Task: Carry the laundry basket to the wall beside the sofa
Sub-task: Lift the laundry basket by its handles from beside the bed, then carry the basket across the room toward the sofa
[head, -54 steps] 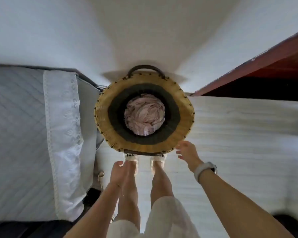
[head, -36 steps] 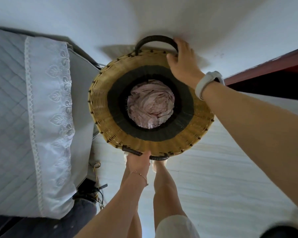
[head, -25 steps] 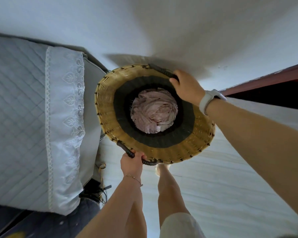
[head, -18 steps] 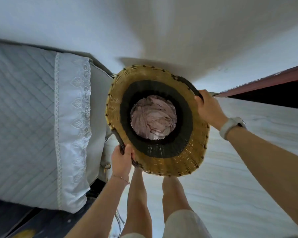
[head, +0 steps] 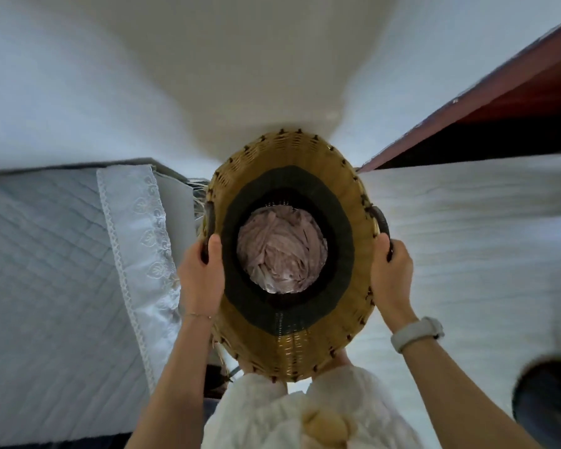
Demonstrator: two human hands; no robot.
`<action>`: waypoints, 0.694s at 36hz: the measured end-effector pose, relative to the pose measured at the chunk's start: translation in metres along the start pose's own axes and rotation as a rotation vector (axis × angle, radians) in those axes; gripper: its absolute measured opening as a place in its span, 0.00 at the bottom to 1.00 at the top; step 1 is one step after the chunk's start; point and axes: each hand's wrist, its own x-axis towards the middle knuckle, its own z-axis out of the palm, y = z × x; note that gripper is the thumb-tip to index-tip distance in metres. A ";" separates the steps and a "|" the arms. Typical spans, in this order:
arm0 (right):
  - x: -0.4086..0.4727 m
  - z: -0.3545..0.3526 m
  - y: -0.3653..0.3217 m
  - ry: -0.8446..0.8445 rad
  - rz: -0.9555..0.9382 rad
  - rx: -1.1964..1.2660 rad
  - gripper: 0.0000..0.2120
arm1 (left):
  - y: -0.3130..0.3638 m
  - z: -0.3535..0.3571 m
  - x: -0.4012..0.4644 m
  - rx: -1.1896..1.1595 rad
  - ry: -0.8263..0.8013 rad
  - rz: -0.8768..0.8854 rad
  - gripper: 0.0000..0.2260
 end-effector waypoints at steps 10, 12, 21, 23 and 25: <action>-0.088 -0.053 0.031 0.324 0.425 0.341 0.17 | 0.064 -0.008 -0.022 0.105 -0.260 0.404 0.16; -0.107 -0.060 0.041 0.378 0.477 0.382 0.17 | 0.071 -0.001 -0.029 0.137 -0.311 0.455 0.16; -0.186 -0.105 0.106 0.697 0.578 0.475 0.16 | 0.104 0.052 -0.117 0.268 -0.584 0.712 0.16; -0.208 -0.117 0.125 0.768 0.612 0.506 0.16 | 0.108 0.063 -0.145 0.284 -0.657 0.769 0.17; -0.236 -0.129 0.151 0.857 0.666 0.547 0.16 | 0.107 0.078 -0.179 0.312 -0.741 0.819 0.16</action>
